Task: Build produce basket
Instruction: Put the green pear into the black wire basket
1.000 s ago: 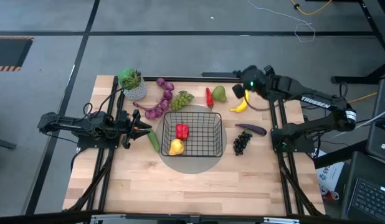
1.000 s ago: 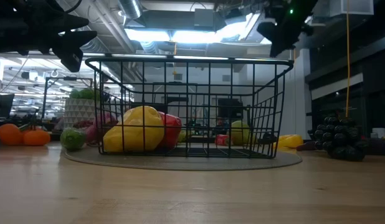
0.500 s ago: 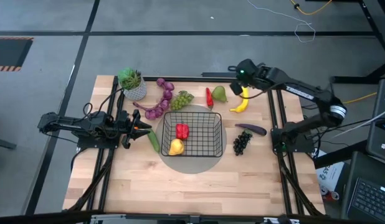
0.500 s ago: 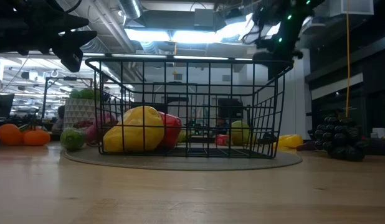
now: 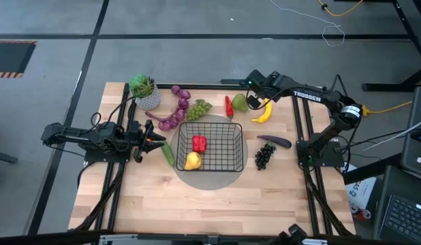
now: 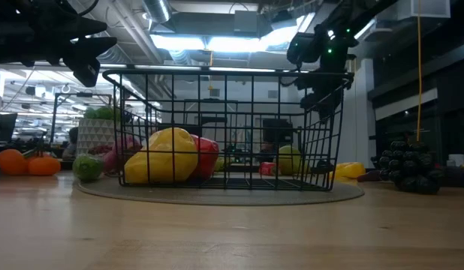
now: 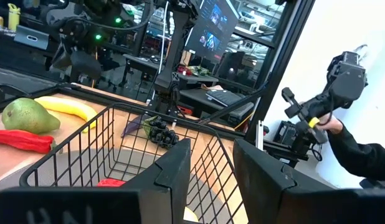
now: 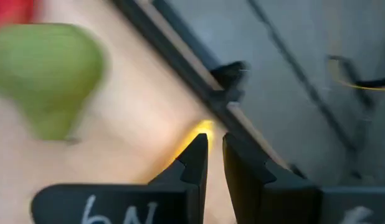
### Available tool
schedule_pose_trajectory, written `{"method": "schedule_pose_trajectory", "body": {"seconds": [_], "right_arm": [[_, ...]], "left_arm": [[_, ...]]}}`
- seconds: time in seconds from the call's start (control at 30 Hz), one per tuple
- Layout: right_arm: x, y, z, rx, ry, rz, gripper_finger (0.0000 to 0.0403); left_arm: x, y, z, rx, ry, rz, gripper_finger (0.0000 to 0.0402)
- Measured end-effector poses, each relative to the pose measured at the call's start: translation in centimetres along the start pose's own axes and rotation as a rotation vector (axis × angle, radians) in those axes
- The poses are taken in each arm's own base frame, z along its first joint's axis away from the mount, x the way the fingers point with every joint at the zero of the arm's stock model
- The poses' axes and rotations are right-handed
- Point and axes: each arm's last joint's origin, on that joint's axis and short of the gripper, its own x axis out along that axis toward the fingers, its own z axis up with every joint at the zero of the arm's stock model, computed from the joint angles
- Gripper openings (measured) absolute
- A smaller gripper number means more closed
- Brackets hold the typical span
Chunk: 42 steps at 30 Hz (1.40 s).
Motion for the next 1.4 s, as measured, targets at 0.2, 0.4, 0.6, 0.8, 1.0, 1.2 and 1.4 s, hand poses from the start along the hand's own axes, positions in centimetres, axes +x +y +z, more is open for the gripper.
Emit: {"method": "schedule_pose_trajectory", "body": {"seconds": [0.2, 0.4, 0.6, 0.8, 1.0, 1.2, 1.4], "right_arm": [[0.4, -1.0, -0.1, 0.056, 0.01, -0.14, 0.0054], [0.7, -1.3, -0.2, 0.099, 0.033, -0.05, 0.0054], [0.6, -0.7, -0.5, 0.05, 0.065, 0.1, 0.0053], [0.0, 0.6, -1.0, -0.167, 0.09, 0.286, 0.0053], [-0.4, 1.1, -1.3, -0.177, 0.11, 0.29, 0.0053], [-1.0, 2.2, -1.1, -0.25, 0.059, 0.333, 0.0053], [-1.5, 3.0, -0.8, -0.303, 0.009, 0.393, 0.0088]], "left_arm": [[0.0, 0.0, 0.0, 0.0, 0.0, 0.0, 0.0115], [0.0, 0.0, 0.0, 0.0, 0.0, 0.0, 0.0115], [0.0, 0.0, 0.0, 0.0, 0.0, 0.0, 0.0115], [0.0, 0.0, 0.0, 0.0, 0.0, 0.0, 0.0115], [0.0, 0.0, 0.0, 0.0, 0.0, 0.0, 0.0115], [0.0, 0.0, 0.0, 0.0, 0.0, 0.0, 0.0115], [0.0, 0.0, 0.0, 0.0, 0.0, 0.0, 0.0115]]}}
